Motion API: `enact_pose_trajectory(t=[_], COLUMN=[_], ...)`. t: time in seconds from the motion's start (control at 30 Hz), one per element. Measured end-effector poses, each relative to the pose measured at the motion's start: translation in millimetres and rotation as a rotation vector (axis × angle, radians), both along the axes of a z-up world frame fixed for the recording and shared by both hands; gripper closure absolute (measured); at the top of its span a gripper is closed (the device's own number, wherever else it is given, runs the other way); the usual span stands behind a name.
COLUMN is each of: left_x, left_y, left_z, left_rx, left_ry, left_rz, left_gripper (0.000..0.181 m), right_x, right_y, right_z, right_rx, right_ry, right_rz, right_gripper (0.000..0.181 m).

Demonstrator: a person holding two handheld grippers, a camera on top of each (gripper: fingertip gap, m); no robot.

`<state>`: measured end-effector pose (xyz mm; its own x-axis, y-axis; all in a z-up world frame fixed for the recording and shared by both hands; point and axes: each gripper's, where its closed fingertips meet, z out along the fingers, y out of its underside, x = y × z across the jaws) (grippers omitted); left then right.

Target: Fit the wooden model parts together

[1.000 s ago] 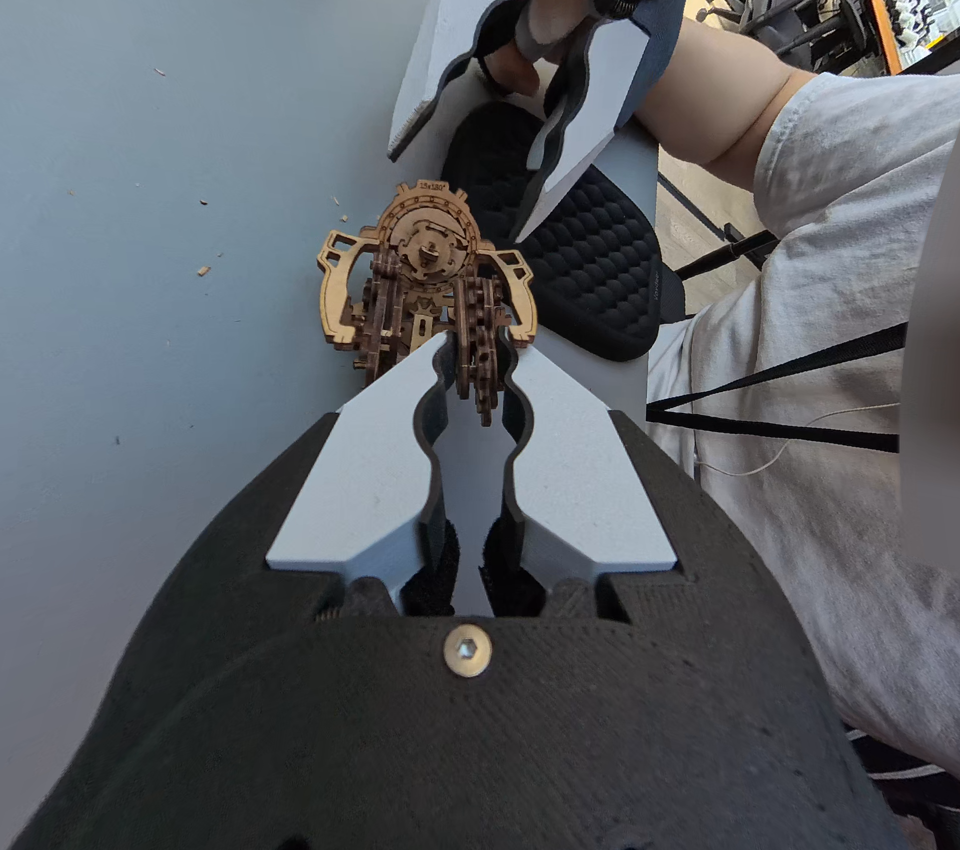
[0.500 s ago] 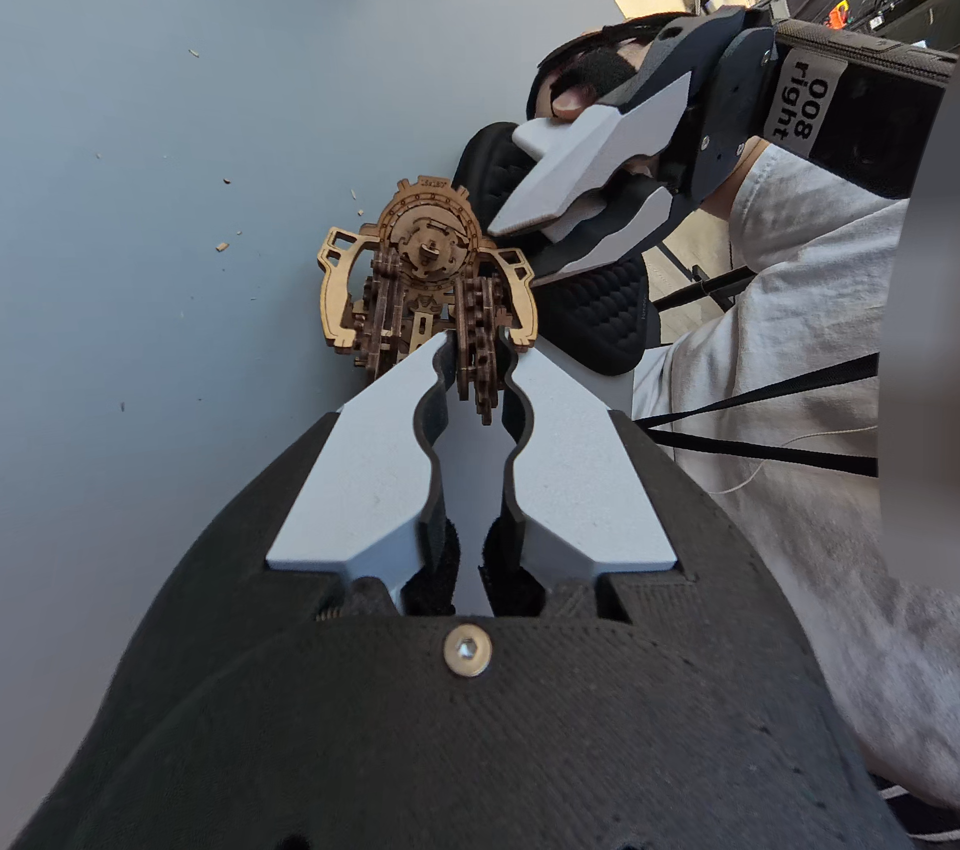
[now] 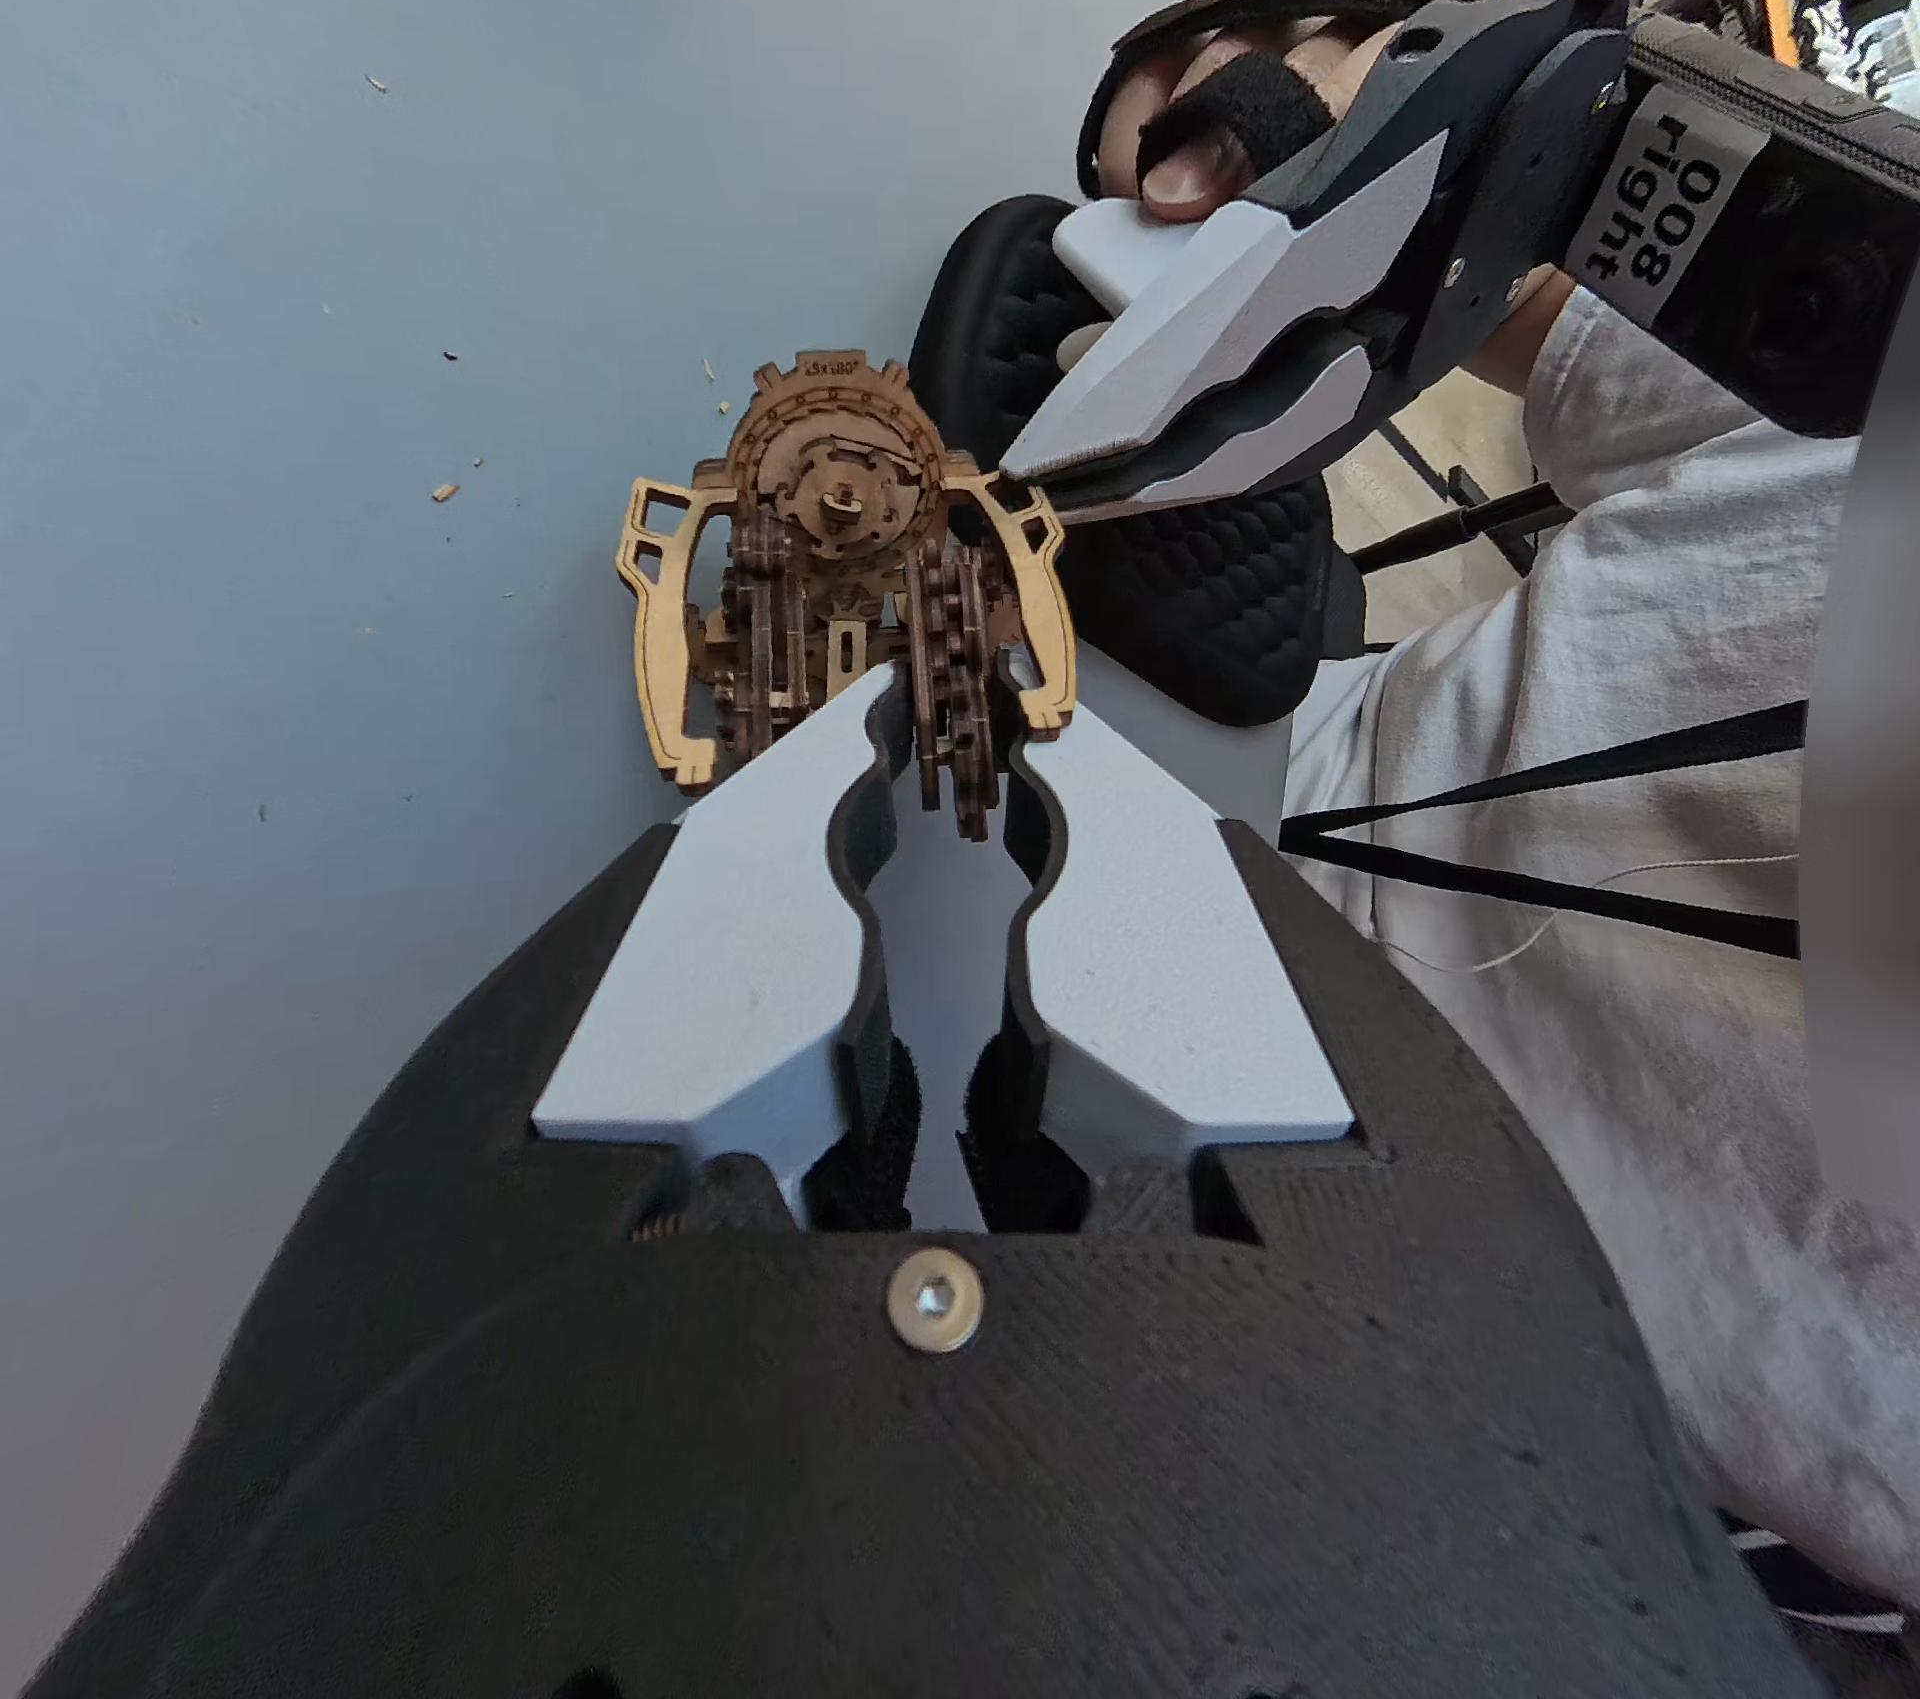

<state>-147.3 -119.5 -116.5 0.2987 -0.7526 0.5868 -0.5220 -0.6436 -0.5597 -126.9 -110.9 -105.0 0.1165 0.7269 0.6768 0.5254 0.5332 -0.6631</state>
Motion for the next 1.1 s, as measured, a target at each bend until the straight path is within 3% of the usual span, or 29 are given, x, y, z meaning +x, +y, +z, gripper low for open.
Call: enact_pose_trajectory(t=[0.3,0.83,0.97,1.1], left_x=[3,10,9,10], left_y=[4,12,10,9], left_z=[3,7,6,6], left_rx=[0.003,0.032,0.036,0.043], left_ry=[0.017,-0.152,-0.155,-0.147], left_rz=[-0.012,0.062,0.060,0.051], left_gripper=[0.167,0.167,0.168,0.167], right_x=[-1,-2,-3,-2], right_y=[2,-2,-12,-19], right_z=[1,-6,-8,3], right_rx=[-0.027,-0.120,-0.145,-0.249], right_ry=[0.018,0.004,-0.011,0.021], right_rz=[0.015,0.041,0.094,0.174], right_gripper=[0.178,0.173,0.155,0.150])
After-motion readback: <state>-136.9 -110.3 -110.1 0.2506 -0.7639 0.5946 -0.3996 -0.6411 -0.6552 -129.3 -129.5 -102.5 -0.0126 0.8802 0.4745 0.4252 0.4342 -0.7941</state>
